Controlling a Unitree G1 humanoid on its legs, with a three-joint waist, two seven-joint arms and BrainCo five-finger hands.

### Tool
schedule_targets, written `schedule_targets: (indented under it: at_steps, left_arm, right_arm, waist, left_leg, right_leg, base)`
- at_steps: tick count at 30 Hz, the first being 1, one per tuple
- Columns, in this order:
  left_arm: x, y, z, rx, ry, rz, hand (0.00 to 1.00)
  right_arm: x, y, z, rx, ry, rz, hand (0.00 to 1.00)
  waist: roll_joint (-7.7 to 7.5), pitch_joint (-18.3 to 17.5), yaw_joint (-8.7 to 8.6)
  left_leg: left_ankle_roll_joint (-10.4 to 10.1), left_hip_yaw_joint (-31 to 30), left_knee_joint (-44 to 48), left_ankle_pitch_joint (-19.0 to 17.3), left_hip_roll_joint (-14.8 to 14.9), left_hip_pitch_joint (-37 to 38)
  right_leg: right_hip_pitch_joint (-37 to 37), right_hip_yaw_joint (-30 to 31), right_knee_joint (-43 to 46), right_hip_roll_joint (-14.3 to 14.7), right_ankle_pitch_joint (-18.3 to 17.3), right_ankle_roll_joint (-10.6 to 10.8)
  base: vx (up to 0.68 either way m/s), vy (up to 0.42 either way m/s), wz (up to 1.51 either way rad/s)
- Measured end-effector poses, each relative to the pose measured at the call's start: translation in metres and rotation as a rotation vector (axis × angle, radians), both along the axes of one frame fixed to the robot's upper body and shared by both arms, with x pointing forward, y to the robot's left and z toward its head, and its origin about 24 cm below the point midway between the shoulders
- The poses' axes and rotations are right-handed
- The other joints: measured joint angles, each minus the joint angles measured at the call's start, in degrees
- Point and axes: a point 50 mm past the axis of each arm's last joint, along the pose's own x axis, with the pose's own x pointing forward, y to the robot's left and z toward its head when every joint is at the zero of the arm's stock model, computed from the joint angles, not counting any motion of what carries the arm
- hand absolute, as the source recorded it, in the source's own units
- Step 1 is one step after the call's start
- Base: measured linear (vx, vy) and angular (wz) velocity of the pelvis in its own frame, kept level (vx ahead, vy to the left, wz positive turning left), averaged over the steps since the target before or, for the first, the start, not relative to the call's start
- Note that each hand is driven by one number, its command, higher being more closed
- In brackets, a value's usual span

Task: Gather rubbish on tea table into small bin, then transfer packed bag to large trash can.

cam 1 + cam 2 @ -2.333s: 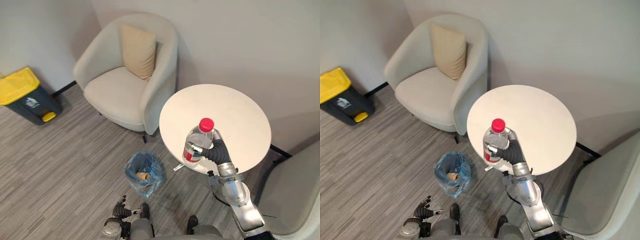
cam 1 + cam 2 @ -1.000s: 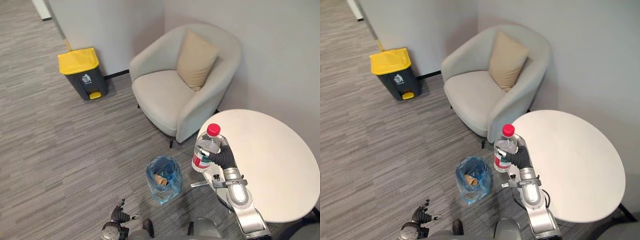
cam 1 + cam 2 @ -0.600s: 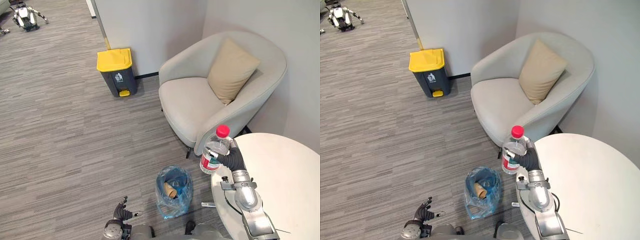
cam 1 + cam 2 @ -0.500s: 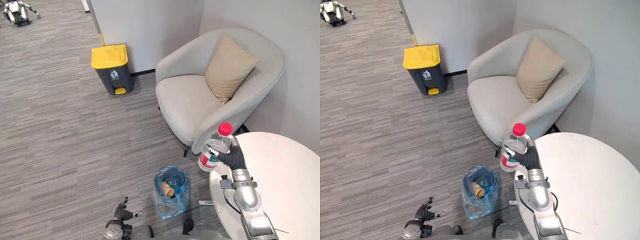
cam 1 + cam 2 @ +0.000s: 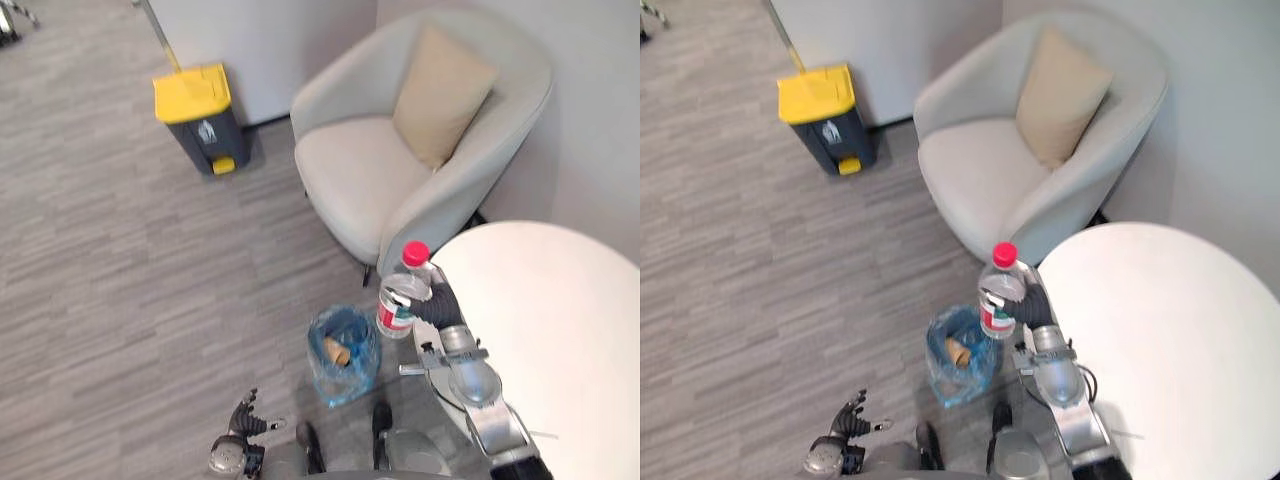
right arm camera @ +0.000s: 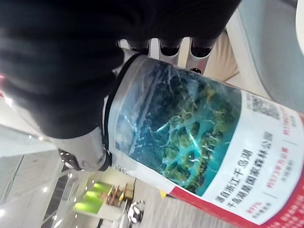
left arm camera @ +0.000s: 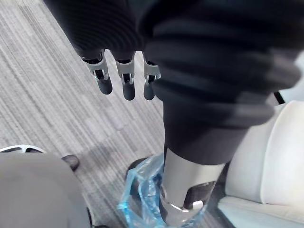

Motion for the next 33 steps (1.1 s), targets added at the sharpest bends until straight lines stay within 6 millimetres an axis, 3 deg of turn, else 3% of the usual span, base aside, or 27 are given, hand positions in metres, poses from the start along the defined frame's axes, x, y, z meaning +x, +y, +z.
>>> schedule_targets:
  at_steps: [5,11,15,20,26,33]
  left_arm:
    - [0.05,0.0,0.024,-0.004,-0.152,-0.001,0.0]
    - [0.083,0.012,0.048,0.029,-0.271,0.014,0.0]
    - [0.115,0.007,0.073,0.023,-0.392,0.035,0.0]
    - [0.151,-0.007,0.12,-0.058,-0.625,0.084,0.0]
    - [0.168,-0.02,0.154,-0.122,-0.77,0.081,0.0]
    - [0.172,-0.026,0.17,-0.167,-0.843,0.091,0.0]
  right_arm:
    - [0.036,0.021,0.038,-0.108,-0.148,0.107,1.0]
    - [0.055,0.037,0.059,-0.192,-0.222,0.162,1.0]
    - [0.075,0.038,0.077,-0.26,-0.281,0.103,1.0]
    - [0.087,0.045,0.124,-0.29,-0.452,0.033,1.0]
    - [0.099,0.037,0.146,-0.276,-0.496,-0.049,1.0]
    - [0.119,0.013,0.138,-0.299,-0.4,-0.163,1.0]
  waist:
    - [0.73,7.9,0.6]
    - [0.82,9.3,1.86]
    - [1.31,10.0,3.13]
    - [1.35,11.1,4.43]
    - [1.24,12.5,4.91]
    - [1.16,12.5,6.09]
  left_leg:
    - [2.0,-2.2,11.9,-2.2,0.6,-14.6]
    - [2.9,-3.9,18.9,-3.1,0.6,-27.0]
    - [3.1,-5.7,23.7,-3.2,0.7,-36.5]
    - [3.9,-6.4,30.6,-3.8,1.5,-49.7]
    - [5.0,-7.4,36.9,-4.5,1.9,-59.1]
    - [5.2,-7.5,41.8,-5.4,2.5,-65.3]
  right_leg:
    - [-12.8,-1.1,10.2,-2.3,-1.5,0.0]
    - [-23.7,-2.3,16.3,-4.1,-2.4,0.3]
    - [-31.6,-4.0,20.5,-5.4,-2.6,0.0]
    - [-43.9,-5.3,28.4,-7.6,-4.0,-1.4]
    - [-52.7,-6.2,35.9,-9.5,-6.6,-2.1]
    - [-59.2,-5.9,41.5,-10.6,-8.8,-2.2]
  base:
    - [-0.24,0.034,0.21]
    - [-0.14,0.031,0.22]
    - [-0.1,0.027,0.26]
    - [-0.09,0.007,0.24]
    - [-0.03,-0.009,0.16]
    - [-0.05,0.001,0.05]
